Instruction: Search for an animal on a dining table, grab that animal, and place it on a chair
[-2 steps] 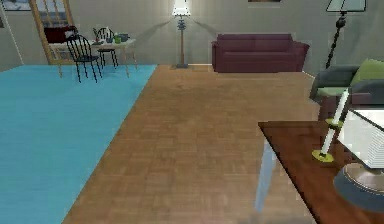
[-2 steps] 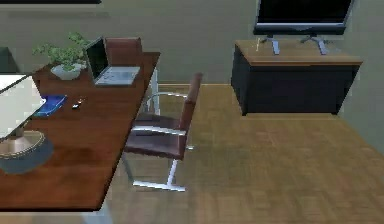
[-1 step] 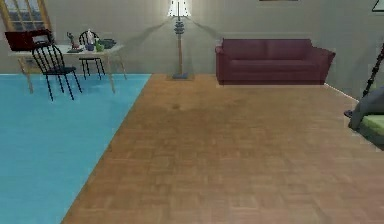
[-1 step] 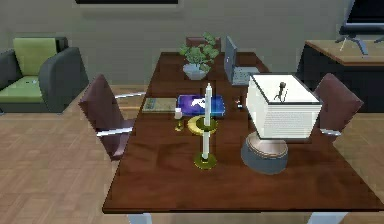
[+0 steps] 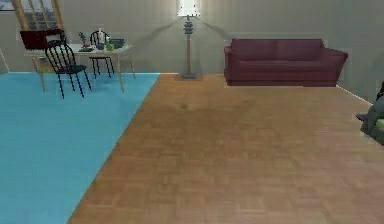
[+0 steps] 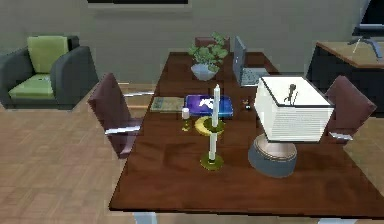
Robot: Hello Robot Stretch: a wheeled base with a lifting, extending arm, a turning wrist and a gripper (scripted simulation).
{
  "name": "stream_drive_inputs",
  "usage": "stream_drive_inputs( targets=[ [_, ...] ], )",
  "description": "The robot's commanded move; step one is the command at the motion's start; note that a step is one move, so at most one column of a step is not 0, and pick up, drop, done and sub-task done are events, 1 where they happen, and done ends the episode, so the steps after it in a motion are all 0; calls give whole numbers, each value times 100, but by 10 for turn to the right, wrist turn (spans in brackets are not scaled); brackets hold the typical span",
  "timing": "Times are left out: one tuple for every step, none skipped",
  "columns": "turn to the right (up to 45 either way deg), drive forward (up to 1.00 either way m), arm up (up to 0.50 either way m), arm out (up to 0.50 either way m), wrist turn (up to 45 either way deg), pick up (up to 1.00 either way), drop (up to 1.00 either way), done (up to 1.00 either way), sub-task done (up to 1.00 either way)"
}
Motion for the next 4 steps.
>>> stream_drive_inputs(
  targets=[
    [-450, 0, 0, 0, 0, 0, 0, 0, 0],
    [-420, 0, 0, 0, 0, 0, 0, 0, 0],
    [0, 10, 0, 0, 0, 0, 0, 0, 0],
    [450, 0, 0, 0, 0, 0, 0, 0, 0]
  ],
)
